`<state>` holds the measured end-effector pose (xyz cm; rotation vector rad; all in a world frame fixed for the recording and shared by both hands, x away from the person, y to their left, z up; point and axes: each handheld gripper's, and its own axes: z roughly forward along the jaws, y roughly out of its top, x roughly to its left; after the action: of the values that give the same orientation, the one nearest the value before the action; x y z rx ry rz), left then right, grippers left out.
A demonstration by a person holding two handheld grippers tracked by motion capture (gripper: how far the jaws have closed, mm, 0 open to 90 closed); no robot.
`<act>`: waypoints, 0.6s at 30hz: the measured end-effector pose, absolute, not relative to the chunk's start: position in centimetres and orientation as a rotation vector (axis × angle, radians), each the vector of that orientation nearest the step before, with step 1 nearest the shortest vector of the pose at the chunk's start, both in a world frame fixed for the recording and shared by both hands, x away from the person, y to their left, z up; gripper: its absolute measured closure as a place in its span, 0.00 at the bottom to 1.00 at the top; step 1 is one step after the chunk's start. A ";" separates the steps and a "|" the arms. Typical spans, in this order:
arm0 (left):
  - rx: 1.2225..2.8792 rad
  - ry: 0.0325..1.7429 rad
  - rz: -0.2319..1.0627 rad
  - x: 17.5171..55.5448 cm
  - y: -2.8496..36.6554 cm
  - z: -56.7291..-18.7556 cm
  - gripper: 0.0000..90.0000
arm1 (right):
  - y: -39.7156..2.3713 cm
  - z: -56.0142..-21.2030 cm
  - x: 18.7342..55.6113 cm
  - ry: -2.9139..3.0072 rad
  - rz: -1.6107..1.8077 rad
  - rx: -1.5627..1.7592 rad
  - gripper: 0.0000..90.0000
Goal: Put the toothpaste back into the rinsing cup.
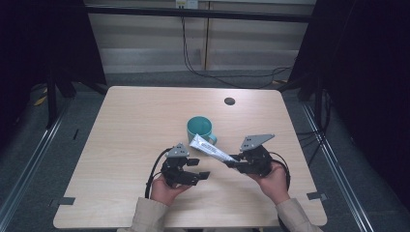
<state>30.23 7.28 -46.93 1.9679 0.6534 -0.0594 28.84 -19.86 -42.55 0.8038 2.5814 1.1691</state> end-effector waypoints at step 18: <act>1.833 0.700 -0.131 31.2 7.6 -45.7 0.35 | -18.2 -43.1 28.7 2.606 1.196 0.767 0.84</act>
<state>31.18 7.62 -45.72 1.8332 0.6997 -0.1305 28.68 -18.21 -43.06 0.7674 2.6059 1.1957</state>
